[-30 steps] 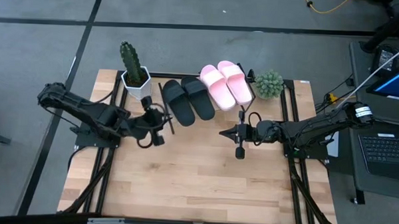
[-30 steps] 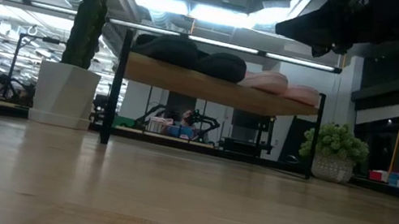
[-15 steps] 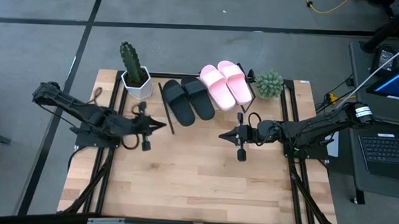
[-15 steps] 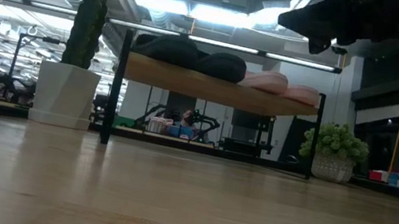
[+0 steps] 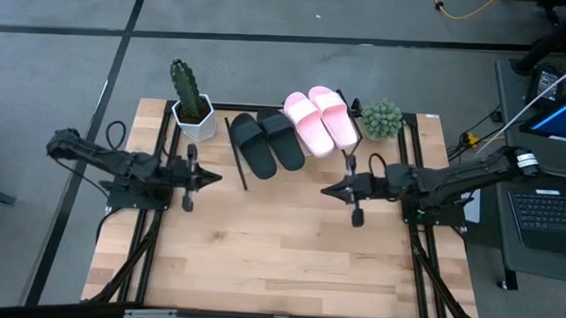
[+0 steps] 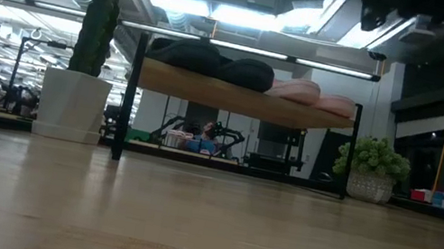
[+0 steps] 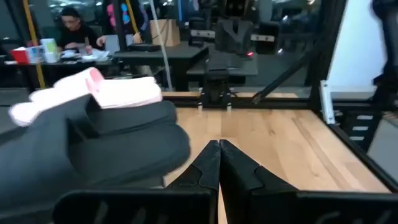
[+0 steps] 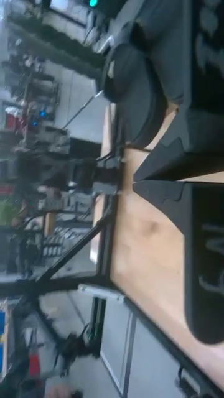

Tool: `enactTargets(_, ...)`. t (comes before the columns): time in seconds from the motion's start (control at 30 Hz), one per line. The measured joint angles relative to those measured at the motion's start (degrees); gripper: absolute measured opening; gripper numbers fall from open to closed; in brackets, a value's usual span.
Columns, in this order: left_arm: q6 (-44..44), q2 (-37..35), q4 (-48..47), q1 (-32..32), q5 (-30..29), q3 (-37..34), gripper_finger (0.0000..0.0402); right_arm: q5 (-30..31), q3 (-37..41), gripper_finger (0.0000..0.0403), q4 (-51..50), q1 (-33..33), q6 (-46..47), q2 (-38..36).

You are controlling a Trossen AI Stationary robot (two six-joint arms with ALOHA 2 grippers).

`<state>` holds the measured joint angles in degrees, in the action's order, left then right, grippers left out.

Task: Pick and place slides into the shelf
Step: Return to Home Position

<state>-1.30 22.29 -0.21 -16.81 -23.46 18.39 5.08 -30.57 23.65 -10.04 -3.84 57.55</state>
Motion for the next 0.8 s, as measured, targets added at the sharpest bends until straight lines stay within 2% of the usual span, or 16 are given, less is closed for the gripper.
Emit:
enactTargets(0.13, 0.6, -1.0, 8.5, 1.4, 4.6, -6.2, 0.0000, -0.8, 0.0, 0.0005, -4.9, 0.0, -0.8, -5.8)
enactTargets(0.27, 0.0, -1.0, 11.5, 3.6, 7.2, -9.5, 0.0000, -0.8, 0.0, 0.0005, -10.0, 0.0, 0.6, -12.2)
enactTargets(0.5, -0.1, -1.0, 11.6, 8.9, 14.8, -10.5, 0.0000, -0.8, 0.0, 0.0005, -21.8, 0.0, 0.6, -23.3)
enactTargets(0.63, 0.0, -0.9, 11.5, 11.6, 18.0, -10.5, 0.0000, -0.8, 0.0, 0.0005, -30.2, 0.0, -2.7, -29.3)
enactTargets(0.8, -0.1, 0.0, 11.6, 13.6, 21.2, -10.6, 0.0000, -0.8, 0.0, 0.0005, -35.7, 0.0, -2.4, -36.7)
